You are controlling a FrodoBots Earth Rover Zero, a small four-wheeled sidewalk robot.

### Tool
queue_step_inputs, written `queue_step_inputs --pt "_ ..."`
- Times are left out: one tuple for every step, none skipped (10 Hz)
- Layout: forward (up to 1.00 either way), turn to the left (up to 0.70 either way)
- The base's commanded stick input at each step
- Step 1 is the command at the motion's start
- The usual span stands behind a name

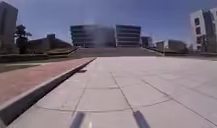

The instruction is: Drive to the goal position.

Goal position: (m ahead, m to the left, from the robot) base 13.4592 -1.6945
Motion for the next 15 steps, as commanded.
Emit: queue_step_inputs --pt "1.0 0.0" --pt "1.0 0.0" --pt "1.0 0.0" --pt "1.0 0.0" --pt "1.0 0.0" --pt "1.0 0.0" --pt "1.0 0.0" --pt "1.0 0.0" --pt "1.0 0.0" --pt "1.0 0.0" --pt "1.0 0.0" --pt "1.0 0.0" --pt "1.0 0.0" --pt "1.0 0.0" --pt "1.0 0.0"
